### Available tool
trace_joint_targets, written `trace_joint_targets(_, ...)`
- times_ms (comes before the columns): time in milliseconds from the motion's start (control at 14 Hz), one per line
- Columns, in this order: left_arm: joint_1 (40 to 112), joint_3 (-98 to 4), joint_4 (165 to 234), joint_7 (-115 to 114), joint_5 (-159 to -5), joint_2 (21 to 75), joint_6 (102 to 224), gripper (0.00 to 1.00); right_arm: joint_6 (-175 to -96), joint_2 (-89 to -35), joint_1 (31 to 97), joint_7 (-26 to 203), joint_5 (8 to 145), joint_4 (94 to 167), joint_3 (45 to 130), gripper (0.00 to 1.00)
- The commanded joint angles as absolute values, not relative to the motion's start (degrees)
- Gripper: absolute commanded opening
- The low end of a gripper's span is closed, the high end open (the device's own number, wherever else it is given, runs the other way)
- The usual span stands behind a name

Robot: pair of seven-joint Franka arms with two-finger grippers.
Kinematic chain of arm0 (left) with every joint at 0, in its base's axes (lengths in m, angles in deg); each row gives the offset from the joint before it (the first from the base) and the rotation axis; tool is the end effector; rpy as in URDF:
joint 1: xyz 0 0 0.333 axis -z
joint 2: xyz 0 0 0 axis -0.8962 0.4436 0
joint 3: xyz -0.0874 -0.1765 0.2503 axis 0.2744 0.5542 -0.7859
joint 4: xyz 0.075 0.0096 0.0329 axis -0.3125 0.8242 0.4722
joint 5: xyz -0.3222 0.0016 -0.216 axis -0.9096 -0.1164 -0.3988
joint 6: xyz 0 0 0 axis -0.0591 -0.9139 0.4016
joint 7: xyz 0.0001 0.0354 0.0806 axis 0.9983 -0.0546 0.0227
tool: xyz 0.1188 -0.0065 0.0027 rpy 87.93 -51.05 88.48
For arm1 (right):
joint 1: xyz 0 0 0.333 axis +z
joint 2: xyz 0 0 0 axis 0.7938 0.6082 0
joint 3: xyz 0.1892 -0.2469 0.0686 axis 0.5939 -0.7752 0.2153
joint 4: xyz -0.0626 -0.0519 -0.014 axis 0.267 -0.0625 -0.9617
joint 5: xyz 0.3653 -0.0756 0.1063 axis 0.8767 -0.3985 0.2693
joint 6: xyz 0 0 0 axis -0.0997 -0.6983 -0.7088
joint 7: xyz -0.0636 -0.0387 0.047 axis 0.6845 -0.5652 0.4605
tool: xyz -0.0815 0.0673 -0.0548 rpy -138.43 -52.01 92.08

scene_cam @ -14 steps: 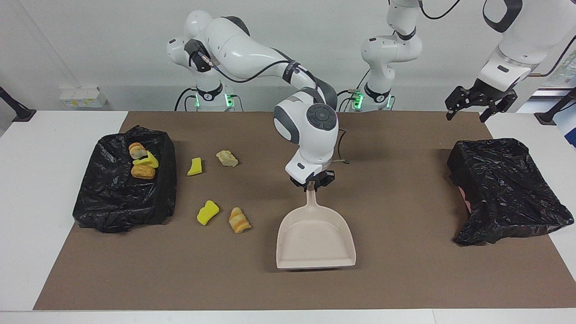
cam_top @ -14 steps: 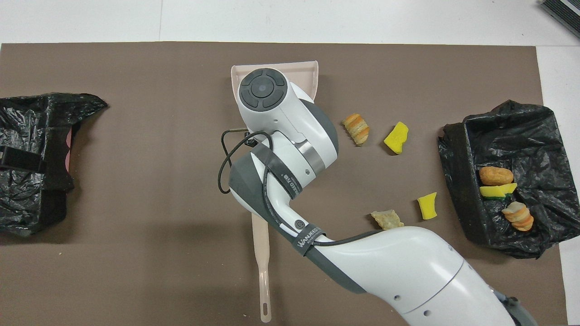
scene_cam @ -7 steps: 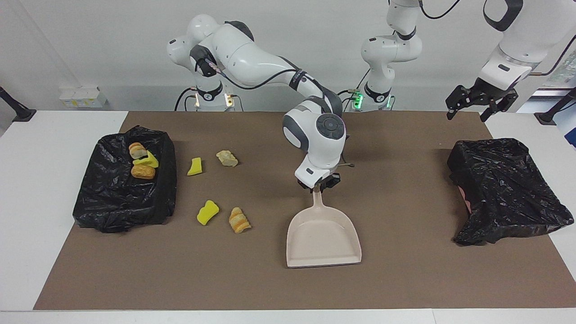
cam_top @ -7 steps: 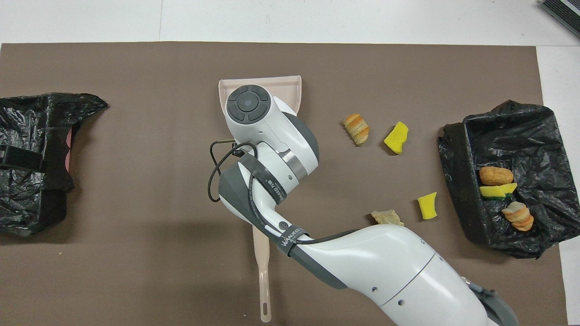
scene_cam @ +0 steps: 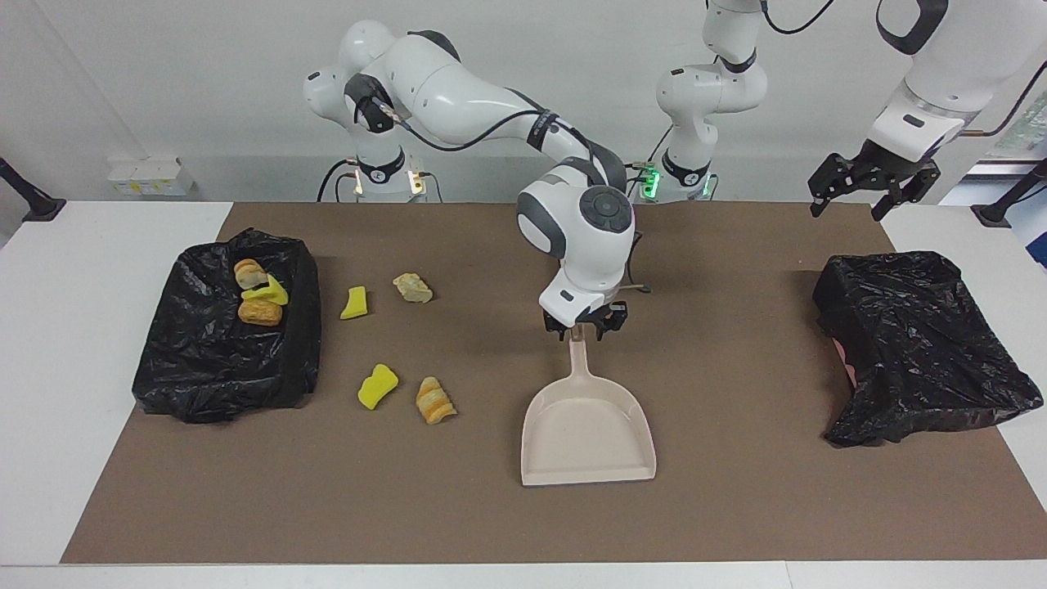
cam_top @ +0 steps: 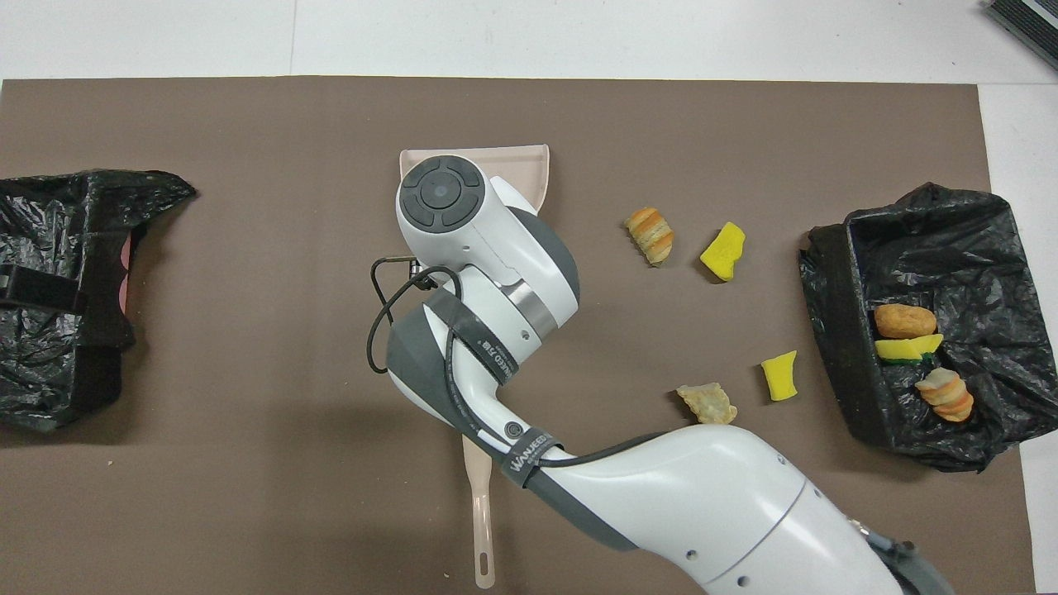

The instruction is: Sweep and dump trash in bin

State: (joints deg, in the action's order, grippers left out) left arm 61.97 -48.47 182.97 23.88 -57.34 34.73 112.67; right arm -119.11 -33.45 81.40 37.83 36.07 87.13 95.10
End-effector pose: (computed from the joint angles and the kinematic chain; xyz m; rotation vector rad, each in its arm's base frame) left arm 0.5268 0.0024 0.6205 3.1264 -0.2256 -0.0339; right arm 0.5924 0.4606 0.3809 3.1339 -0.0159 -0.0564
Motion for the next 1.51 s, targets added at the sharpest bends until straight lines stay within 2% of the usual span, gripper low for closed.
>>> trace_joint_targets(0,62.5,-48.6,182.3,23.1,-58.1,34.7,113.2,1.00,-119.0,-43.1,82.6,35.1,37.7,98.8,95.1,1.00)
trace_joint_targets(287,62.5,-43.9,182.2,22.6,-57.4,35.8,116.9,1.00,-119.1,-50.7,86.2,33.4,43.3,110.4,95.4,1.00)
trace_joint_targets(430,66.3,-43.1,182.2,17.4,-57.3,38.8,118.1,1.00,-121.0,-55.2,88.0,33.2,44.9,118.4,95.5,1.00)
trace_joint_targets(573,69.6,-42.8,182.2,13.9,-57.5,40.8,122.5,1.00,-126.5,-59.9,89.4,32.9,46.3,127.7,95.5,1.00)
trace_joint_targets(788,74.5,-42.8,182.2,10.0,-57.3,45.1,126.9,1.00,-139.3,-67.9,91.6,32.9,50.3,144.8,95.5,1.00)
trace_joint_targets(860,76.3,-42.9,182.2,7.9,-57.1,46.5,128.4,1.00,-140.3,-69.8,92.5,32.8,52.0,148.2,95.5,1.00)
trace_joint_targets(1147,82.1,-42.9,181.2,0.0,-53.6,54.4,135.3,1.00,-140.2,-72.9,94.7,29.9,53.7,152.2,95.5,1.00)
trace_joint_targets(1218,82.9,-42.8,180.9,-2.0,-53.2,55.9,137.6,1.00,-140.0,-73.0,95.0,28.9,53.7,152.3,95.5,0.84)
trace_joint_targets(1362,84.6,-42.8,181.1,-3.8,-53.3,58.2,142.3,1.00,-140.2,-72.9,95.0,27.0,53.7,152.3,95.5,0.44)
trace_joint_targets(1433,86.6,-43.1,181.0,-5.9,-53.0,60.2,144.0,1.00,-140.4,-72.7,94.9,26.8,53.8,152.2,95.5,0.28)
